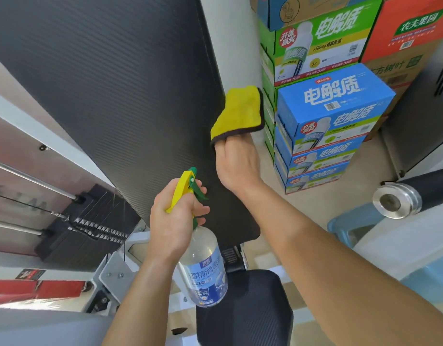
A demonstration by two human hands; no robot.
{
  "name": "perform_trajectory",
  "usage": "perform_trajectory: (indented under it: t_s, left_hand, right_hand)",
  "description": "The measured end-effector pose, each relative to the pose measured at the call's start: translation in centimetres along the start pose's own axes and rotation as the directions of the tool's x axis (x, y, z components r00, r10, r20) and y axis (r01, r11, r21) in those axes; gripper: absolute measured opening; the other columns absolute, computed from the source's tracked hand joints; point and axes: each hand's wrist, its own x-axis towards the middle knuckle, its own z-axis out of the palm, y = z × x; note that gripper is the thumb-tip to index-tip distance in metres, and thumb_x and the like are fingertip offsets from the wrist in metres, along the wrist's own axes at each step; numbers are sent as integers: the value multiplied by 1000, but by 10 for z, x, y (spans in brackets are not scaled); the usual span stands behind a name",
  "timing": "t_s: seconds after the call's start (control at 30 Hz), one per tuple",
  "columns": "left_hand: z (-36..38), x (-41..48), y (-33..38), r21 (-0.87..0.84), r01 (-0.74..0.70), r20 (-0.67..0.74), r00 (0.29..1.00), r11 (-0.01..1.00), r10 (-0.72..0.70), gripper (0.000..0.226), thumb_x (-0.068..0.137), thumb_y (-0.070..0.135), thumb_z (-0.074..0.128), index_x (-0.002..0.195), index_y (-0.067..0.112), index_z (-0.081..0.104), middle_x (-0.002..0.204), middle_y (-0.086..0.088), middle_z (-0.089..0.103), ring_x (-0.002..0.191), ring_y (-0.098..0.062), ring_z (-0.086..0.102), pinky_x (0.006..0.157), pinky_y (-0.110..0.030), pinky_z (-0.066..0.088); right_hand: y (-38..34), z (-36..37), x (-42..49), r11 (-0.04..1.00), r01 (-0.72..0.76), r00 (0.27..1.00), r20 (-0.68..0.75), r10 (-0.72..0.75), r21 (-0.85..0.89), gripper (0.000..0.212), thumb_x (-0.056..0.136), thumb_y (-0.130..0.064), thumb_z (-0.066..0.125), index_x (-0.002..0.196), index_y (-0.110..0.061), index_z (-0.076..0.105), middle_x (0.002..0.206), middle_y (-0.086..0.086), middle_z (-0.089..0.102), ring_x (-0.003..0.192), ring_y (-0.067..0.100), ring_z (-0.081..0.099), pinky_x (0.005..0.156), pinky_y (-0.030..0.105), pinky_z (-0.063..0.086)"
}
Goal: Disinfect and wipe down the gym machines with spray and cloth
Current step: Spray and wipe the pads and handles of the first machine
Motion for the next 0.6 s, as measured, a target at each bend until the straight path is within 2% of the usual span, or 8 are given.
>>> perform_trajectory:
  t_s: [0.1, 0.17, 0.23, 0.3, 0.4, 0.5, 0.57, 0.6]
  left_hand:
    - [-8, -1, -6, -13, 8, -7, 1000, 1000, -8, 33, 79, -9, 49, 94, 13, 70, 103, -11, 73, 93, -39, 72, 68, -33, 51]
    - [-10, 1, -11, -23, 5, -5, 1000, 1000, -5, 34, 77, -9, 50, 94, 12, 70, 103, -11, 73, 95, -40, 72, 68, -33, 51]
    - [-9, 2, -19, -25, 7, 0, 1000, 1000, -7, 33, 75, -6, 52, 95, 13, 71, 104, -10, 74, 96, -40, 72, 69, -34, 52]
    - [-6, 3, -29, -22, 6, 13, 1000, 1000, -6, 32, 71, 1, 55, 94, 15, 71, 103, -8, 74, 97, -40, 72, 69, -34, 52]
    - [0, 1, -50, -6, 23, 37, 999, 1000, -23, 34, 61, 12, 55, 91, 20, 71, 101, -3, 75, 99, -37, 72, 67, -33, 54]
    - [4, -2, -70, -2, 22, 93, 995, 1000, -22, 33, 62, 17, 55, 89, 25, 72, 100, 1, 77, 104, -29, 71, 66, -32, 55]
    - [4, -3, -81, -3, 39, 124, 992, 999, -38, 34, 62, 18, 53, 90, 24, 72, 101, 2, 77, 106, -24, 71, 65, -31, 56]
    - [3, -3, -86, -11, 43, 139, 989, 999, -41, 35, 61, 18, 52, 89, 23, 73, 102, 2, 77, 107, -23, 70, 65, -31, 57]
  right_hand:
    - [17, 4, -17, 998, 11, 1000, -19, -12, -57, 27, 97, -19, 45, 113, -3, 59, 108, 22, 60, 100, 39, 56, 75, 39, 43]
    - [47, 15, -43, 993, -93, 990, 95, 100, -79, 25, 100, -15, 46, 116, 0, 59, 111, 24, 59, 102, 41, 55, 79, 40, 42]
    - [77, 27, -68, 966, -223, 935, 251, 250, -130, 34, 103, -21, 44, 129, -3, 55, 124, 22, 59, 113, 40, 54, 90, 38, 41]
    - [97, 33, -89, 937, -326, 881, 317, 350, -130, 43, 104, -29, 42, 141, -8, 48, 134, 19, 56, 120, 38, 53, 97, 36, 40]
    - [112, 39, -116, 928, -360, 874, 313, 371, -96, 37, 106, -29, 41, 132, -6, 53, 122, 21, 62, 110, 41, 58, 86, 35, 42]
    - [122, 40, -131, 865, -500, 830, 311, 463, 45, 39, 106, -37, 38, 135, -14, 51, 127, 16, 61, 115, 38, 57, 96, 41, 44]
    - [120, 38, -132, 825, -535, 834, 265, 483, 179, 37, 107, -30, 37, 139, -15, 50, 132, 9, 57, 120, 30, 53, 102, 35, 39]
    - [116, 35, -131, 818, -514, 856, 215, 470, 258, 36, 107, -24, 37, 140, -17, 50, 130, 2, 56, 118, 21, 52, 102, 26, 37]
